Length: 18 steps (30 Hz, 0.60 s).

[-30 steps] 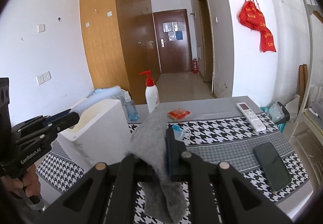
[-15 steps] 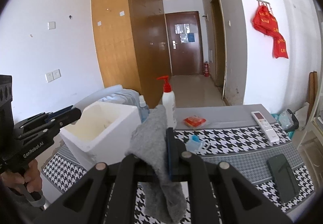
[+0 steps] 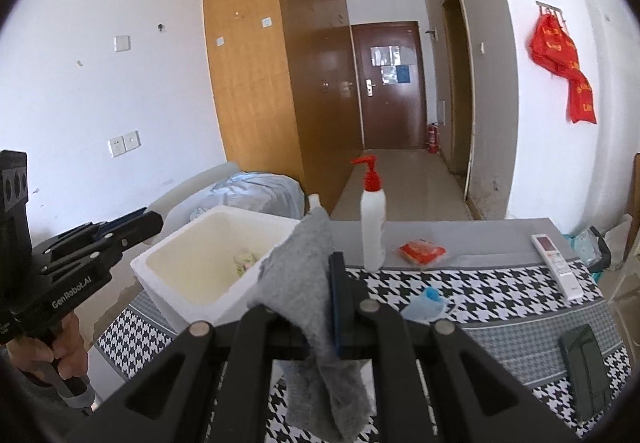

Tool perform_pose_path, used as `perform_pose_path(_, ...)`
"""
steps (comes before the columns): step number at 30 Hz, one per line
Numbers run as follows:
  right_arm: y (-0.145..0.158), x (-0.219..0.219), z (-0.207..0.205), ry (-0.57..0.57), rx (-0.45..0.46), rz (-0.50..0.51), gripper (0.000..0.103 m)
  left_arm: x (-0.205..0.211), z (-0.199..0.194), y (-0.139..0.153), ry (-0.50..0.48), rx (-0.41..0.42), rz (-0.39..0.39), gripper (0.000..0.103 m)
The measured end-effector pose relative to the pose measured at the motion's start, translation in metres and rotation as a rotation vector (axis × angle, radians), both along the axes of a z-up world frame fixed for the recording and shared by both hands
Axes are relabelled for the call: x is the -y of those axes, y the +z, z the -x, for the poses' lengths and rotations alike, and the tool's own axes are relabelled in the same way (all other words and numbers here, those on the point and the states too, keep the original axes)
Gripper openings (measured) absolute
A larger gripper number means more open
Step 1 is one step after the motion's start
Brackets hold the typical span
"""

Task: Organize soft objects
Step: 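Carry the tissues and grey sock over the white foam box with both tools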

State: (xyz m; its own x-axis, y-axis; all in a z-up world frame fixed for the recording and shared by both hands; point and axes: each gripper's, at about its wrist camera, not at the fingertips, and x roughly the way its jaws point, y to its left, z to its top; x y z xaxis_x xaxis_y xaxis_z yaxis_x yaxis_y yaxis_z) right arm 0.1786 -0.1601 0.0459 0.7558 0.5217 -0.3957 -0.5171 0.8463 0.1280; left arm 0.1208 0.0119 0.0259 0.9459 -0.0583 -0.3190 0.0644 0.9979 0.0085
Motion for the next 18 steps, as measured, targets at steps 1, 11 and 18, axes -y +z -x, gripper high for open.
perform_pose_path(1,0.001,-0.002,-0.001,0.005,-0.001,0.000,0.011,-0.002,0.000,0.000,0.005,-0.001,0.002,0.015)
perform_pose_path(11,0.005,-0.030,-0.007,0.055,0.000,0.013,0.011,-0.024,-0.002,0.001,0.059,0.000,0.010,0.015)
perform_pose_path(18,0.007,-0.051,-0.012,0.091,-0.005,0.020,0.011,-0.034,-0.001,0.000,0.089,0.002,0.007,0.015)
